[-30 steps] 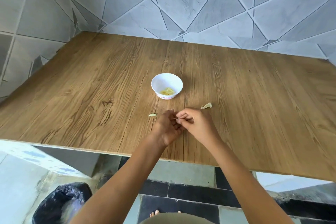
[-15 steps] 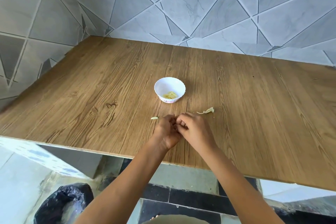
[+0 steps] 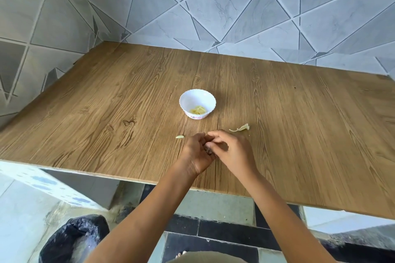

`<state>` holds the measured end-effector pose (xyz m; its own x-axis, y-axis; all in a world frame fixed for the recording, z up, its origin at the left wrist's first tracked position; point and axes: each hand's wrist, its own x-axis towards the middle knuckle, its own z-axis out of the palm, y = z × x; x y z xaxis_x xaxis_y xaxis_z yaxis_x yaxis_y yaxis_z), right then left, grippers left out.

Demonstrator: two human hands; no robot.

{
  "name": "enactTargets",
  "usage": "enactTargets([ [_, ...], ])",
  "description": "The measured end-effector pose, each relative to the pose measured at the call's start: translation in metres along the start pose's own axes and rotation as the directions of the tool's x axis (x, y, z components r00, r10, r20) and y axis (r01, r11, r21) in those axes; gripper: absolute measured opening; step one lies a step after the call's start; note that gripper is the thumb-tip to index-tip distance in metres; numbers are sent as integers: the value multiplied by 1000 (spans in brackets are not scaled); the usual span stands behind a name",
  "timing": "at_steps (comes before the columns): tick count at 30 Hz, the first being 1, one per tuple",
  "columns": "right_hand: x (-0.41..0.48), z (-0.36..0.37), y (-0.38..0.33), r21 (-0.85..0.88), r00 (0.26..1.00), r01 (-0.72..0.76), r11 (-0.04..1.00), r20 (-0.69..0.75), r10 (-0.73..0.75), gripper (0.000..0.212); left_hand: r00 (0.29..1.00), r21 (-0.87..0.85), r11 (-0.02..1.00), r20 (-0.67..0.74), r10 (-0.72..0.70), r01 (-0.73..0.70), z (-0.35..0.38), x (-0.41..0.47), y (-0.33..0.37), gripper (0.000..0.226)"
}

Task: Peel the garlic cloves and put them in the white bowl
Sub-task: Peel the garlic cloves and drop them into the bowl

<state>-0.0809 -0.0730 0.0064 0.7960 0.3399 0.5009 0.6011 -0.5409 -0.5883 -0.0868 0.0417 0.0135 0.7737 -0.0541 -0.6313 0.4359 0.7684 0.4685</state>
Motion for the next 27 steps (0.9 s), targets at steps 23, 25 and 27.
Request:
enactTargets([
  [23,-4,11,5,123,999,-5,992,32,1,69,1000,-42,999,0,13,-13,-2,-7,6,38],
  [25,-4,9,4,116,999,19,993,47,-24,49,1000,-46,999,-13,22,-23,-3,-6,5,37],
  [27,-4,5,3,104,999,39,994,34,-43,28,1000,-49,998,-8,28,-28,-3,-7,5,36],
])
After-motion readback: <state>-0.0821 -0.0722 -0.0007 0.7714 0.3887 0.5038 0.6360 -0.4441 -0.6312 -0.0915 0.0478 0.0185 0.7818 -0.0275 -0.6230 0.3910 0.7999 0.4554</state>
